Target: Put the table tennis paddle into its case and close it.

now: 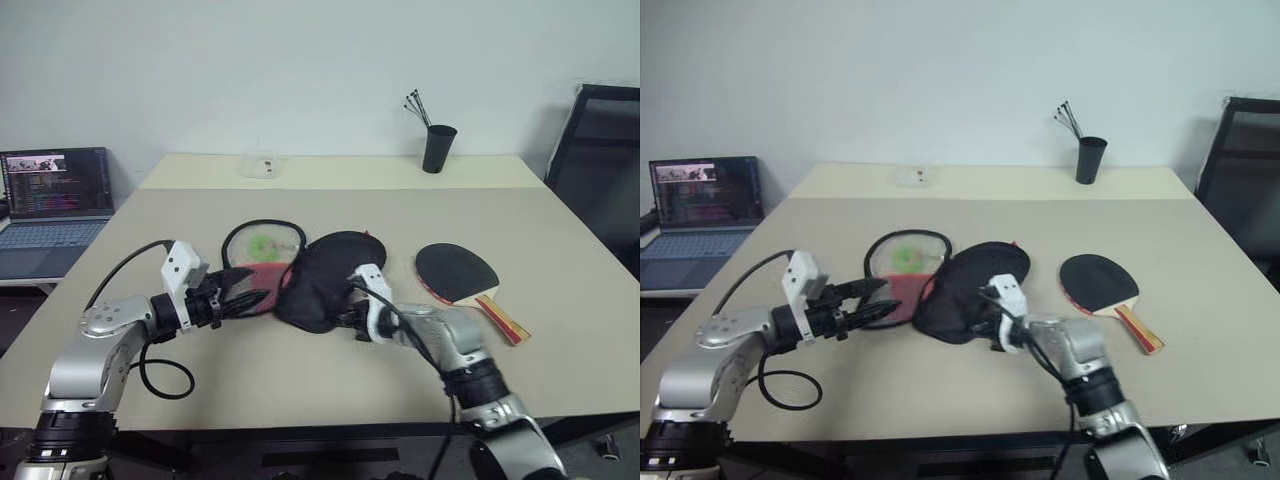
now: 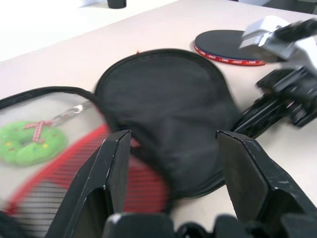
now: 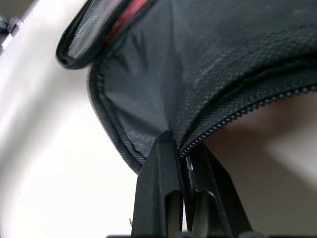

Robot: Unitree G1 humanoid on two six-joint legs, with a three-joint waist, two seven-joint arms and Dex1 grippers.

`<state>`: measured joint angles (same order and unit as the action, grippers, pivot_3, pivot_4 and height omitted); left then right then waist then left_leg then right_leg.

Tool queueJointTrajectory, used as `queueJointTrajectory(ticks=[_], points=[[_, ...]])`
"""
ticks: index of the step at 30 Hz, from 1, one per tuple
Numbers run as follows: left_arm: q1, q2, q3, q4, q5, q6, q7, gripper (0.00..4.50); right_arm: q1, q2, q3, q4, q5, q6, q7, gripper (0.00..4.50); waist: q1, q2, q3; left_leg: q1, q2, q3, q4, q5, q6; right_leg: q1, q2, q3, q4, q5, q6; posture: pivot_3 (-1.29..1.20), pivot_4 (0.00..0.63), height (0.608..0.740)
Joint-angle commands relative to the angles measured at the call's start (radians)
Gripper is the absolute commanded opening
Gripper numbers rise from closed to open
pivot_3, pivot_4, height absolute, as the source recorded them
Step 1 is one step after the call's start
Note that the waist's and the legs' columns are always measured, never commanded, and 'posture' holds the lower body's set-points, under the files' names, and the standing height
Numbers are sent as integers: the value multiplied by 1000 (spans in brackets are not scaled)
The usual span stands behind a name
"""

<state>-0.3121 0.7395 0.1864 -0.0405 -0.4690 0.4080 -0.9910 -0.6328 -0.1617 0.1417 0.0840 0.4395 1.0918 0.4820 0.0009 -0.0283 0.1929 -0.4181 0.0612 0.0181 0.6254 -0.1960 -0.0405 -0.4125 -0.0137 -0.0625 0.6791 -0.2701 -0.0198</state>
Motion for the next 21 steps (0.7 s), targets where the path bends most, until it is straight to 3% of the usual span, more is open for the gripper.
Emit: queueJointTrajectory(ticks=[1,15,21], points=[[-9,-2,-13,-34,0,-8,-1,2978,29,-67,5,-74,23,62,42,10,-2,0,0,0,0,0,0,0,0,0,0,0,0,0,0,0,150,740],[-108,-39,-107,29,36,-37,-25,2978,-29,-327,82,-40,-3,48,240,10,2,0,0,0,-1,1,0,0,0,0,2,0,0,0,0,0,150,740],[-122,-57,-124,38,47,-45,-28,2978,-121,-365,133,102,-59,-42,311,10,0,0,0,0,-1,2,1,0,0,0,4,1,0,0,1,0,150,740]])
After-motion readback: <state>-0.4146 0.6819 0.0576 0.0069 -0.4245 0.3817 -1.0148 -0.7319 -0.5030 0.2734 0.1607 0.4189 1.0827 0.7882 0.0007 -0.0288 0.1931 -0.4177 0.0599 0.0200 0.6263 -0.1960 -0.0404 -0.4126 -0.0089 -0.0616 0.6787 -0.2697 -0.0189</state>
